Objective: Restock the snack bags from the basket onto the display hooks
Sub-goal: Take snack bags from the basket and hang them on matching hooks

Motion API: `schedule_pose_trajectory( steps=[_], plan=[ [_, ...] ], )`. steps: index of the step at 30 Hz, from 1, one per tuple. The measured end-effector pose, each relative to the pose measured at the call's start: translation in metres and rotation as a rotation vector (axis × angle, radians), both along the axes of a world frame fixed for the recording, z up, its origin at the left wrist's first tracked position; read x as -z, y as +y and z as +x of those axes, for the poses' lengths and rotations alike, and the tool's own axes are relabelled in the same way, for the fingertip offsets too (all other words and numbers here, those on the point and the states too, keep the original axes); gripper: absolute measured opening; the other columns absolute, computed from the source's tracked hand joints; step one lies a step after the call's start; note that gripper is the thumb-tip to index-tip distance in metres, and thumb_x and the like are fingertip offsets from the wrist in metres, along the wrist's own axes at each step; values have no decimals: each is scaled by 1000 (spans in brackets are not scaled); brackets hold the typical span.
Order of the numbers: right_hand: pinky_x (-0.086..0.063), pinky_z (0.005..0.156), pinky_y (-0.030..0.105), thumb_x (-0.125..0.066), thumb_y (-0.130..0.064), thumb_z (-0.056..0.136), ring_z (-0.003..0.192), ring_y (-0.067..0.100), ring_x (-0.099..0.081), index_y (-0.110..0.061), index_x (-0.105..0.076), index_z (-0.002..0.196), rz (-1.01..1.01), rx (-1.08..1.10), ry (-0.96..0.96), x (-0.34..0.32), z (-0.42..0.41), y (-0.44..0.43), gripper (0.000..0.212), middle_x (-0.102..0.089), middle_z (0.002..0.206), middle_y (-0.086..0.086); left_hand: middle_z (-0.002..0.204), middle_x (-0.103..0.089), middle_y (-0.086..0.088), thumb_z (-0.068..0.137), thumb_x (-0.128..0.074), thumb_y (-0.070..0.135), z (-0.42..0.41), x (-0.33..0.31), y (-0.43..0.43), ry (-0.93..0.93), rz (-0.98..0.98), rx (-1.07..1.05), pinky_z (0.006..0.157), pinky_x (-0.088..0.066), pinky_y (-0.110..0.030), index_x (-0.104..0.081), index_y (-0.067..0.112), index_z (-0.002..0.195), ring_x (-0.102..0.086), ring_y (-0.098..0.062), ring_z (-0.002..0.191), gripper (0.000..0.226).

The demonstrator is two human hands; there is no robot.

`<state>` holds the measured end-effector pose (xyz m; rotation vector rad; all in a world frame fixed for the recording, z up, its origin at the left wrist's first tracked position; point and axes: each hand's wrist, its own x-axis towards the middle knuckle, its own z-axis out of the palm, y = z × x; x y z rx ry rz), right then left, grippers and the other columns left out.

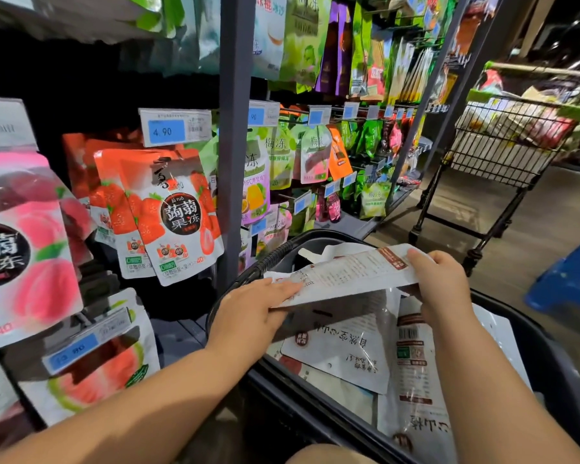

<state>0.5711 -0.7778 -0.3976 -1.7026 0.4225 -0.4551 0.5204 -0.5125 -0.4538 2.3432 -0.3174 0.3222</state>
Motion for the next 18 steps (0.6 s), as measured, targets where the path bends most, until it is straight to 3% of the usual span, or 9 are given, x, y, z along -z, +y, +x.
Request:
schedule_pose_trajectory(
  steps=[2,4,6,9,11,13,16,18],
  plan=[
    [-56,66,39,-59,-32,96,80,27,-64,-13,-53,86,-187,-29,-2,-4,-4,-1,22,-66,96,13,132,-61,16,92,-59,6,2,-2,0,4,-92,-18,102,-35,-11,-64,42,124,-50,-8,129,49],
    [-50,80,41,-56,-49,94,99,26,-60,-20,-56,109,-495,-7,-33,-7,-10,-5,32,-65,108,2,116,-67,21,93,-59,7,4,-7,0,-11,-225,-48,84,-37,-1,-69,44,115,-59,-5,113,45],
    [-38,95,42,-49,-64,88,119,21,-48,-32,-55,127,-777,-78,-183,-13,-16,-8,50,-59,121,-9,98,-67,28,94,-59,9,7,-14,-2,-31,-318,-74,76,-38,0,-74,41,106,-62,-3,97,38],
    [-24,103,45,-50,-77,74,129,21,-42,-39,-73,104,-1207,-216,-376,-15,-19,-6,54,-61,123,-15,85,-63,29,96,-61,15,12,-26,-2,-72,-410,-142,71,-37,2,-77,28,104,-62,-6,90,22],
    [-25,101,43,-52,-72,75,118,19,-57,-35,-76,84,-1347,-231,-468,-15,-20,-1,45,-71,104,-16,86,-65,22,96,-61,19,14,-31,-1,-56,-435,-163,69,-37,2,-76,22,106,-61,-6,88,19],
    [-33,94,37,-50,-63,82,93,15,-68,-31,-76,75,-1411,-255,-535,-15,-20,4,42,-73,82,-16,84,-64,25,96,-61,21,15,-33,-1,-34,-454,-163,68,-37,2,-76,22,106,-61,1,83,17],
    [-37,63,26,-46,-58,88,58,15,-63,-30,-74,71,-1448,-237,-519,-15,-21,6,44,-67,62,-14,86,-64,28,96,-61,22,14,-35,-1,-6,-512,-139,68,-38,2,-72,30,101,-58,19,80,14],
    [-34,50,22,-53,-56,91,52,18,-60,-28,-73,69,-1405,-168,-482,-13,-22,5,40,-64,58,-12,98,-66,24,95,-62,26,14,-40,-2,8,-572,-161,77,-41,-4,-66,37,106,-60,11,93,16]
  ],
)
